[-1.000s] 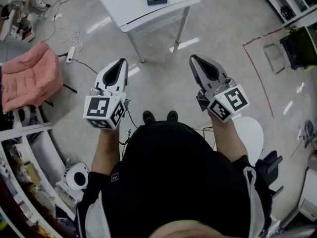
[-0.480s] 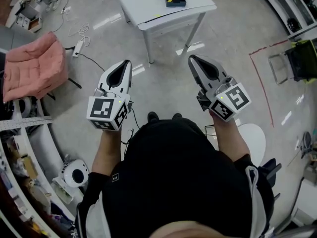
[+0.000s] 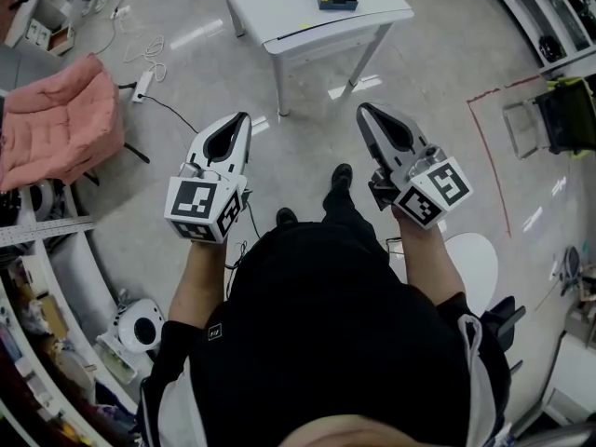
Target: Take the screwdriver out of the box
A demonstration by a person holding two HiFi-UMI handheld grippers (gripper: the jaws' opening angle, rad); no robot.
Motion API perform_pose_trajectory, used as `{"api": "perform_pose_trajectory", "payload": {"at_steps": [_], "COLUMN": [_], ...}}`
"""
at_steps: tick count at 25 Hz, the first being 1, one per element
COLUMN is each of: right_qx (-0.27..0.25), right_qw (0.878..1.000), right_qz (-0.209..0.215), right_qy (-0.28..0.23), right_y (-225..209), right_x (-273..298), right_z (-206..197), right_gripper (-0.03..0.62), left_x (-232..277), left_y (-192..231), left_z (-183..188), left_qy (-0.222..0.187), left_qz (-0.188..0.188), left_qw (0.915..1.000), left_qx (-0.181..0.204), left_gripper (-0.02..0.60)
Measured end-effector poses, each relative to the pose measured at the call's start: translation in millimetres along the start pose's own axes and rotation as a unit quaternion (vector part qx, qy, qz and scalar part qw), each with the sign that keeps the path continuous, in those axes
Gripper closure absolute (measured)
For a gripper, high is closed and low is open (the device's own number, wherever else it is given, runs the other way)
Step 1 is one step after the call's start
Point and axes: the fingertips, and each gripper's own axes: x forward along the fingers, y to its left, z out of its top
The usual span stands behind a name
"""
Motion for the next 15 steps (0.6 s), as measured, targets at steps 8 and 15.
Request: {"api": "perform_pose_trajectory", "payload": {"at_steps": [8, 15], "right_qx": [0.03, 0.042], "right_qw": [0.999, 0.999], "right_qz": [0.002, 0.008], "right_qy": [-0.013, -0.026], "right_y": [-63.9, -166.3], "right_x": [0.7, 2.7], "right_z": [3.1, 25.3], "right_gripper": [0.565, 0.565], "left_x": [58.9, 155.3], "left_y": [-8.5, -29.9], "left_z": [7.8, 39.6], "left_qy": [0.016, 0.019], "left_qz": [0.002, 0.0], "left_qw": [0.9998, 0.9996], "left_qx": [0.01, 0.019], "left_gripper": [0.565, 0.565]}}
